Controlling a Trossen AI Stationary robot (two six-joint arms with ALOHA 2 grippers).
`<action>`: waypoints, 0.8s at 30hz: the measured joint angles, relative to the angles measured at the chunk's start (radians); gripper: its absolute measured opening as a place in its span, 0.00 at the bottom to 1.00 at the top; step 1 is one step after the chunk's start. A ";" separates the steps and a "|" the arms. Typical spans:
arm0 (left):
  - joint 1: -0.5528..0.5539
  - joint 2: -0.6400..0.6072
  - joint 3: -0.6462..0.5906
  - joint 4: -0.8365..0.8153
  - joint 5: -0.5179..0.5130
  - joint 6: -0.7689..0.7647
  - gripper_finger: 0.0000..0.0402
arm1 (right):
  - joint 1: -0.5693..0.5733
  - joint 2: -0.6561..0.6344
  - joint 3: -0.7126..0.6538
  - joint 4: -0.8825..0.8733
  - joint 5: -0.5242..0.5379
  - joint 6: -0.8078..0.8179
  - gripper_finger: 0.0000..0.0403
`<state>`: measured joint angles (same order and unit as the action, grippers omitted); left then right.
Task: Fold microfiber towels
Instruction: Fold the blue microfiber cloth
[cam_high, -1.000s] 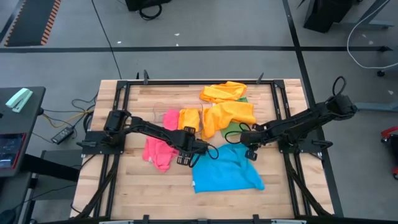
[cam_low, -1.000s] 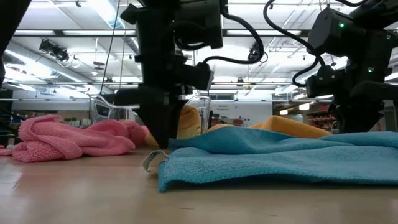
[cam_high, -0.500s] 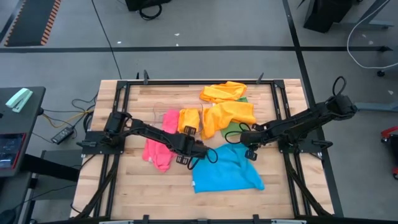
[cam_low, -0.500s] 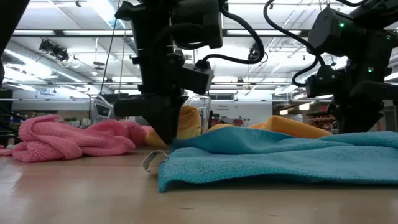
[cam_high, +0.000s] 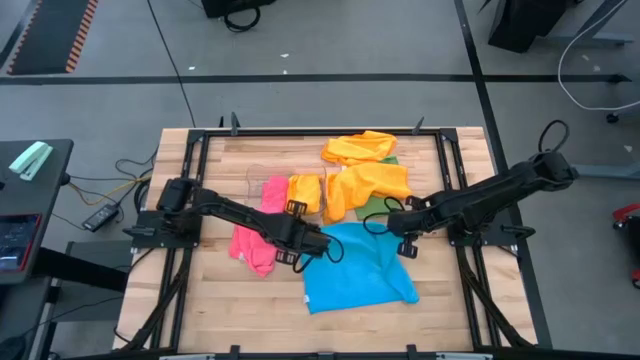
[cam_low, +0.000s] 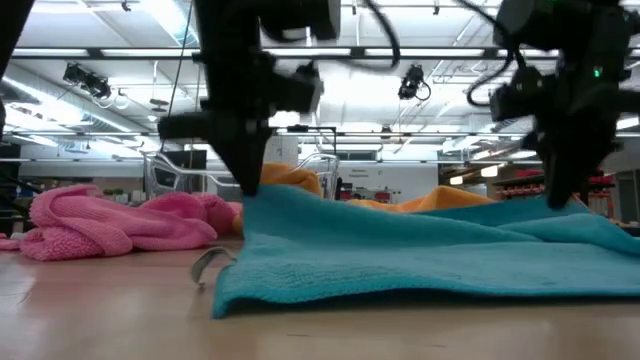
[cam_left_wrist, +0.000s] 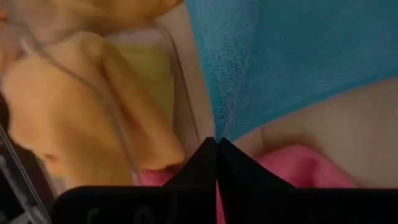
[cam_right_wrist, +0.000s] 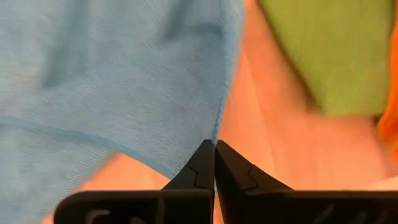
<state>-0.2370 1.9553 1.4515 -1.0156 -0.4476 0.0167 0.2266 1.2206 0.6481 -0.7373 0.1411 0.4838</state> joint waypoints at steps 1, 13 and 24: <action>-0.007 -0.008 0.013 -0.014 0.003 -0.001 0.02 | 0.014 0.001 0.023 -0.020 0.010 -0.007 0.02; -0.022 -0.027 0.135 -0.212 0.007 -0.033 0.01 | 0.141 0.007 0.237 -0.255 0.373 -0.068 0.02; -0.039 -0.027 0.138 -0.315 0.007 -0.113 0.01 | 0.240 0.007 0.333 -0.381 0.412 -0.033 0.02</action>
<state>-0.2760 1.9282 1.5890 -1.3301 -0.4403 -0.0960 0.4671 1.2274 0.9813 -1.1183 0.5534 0.4508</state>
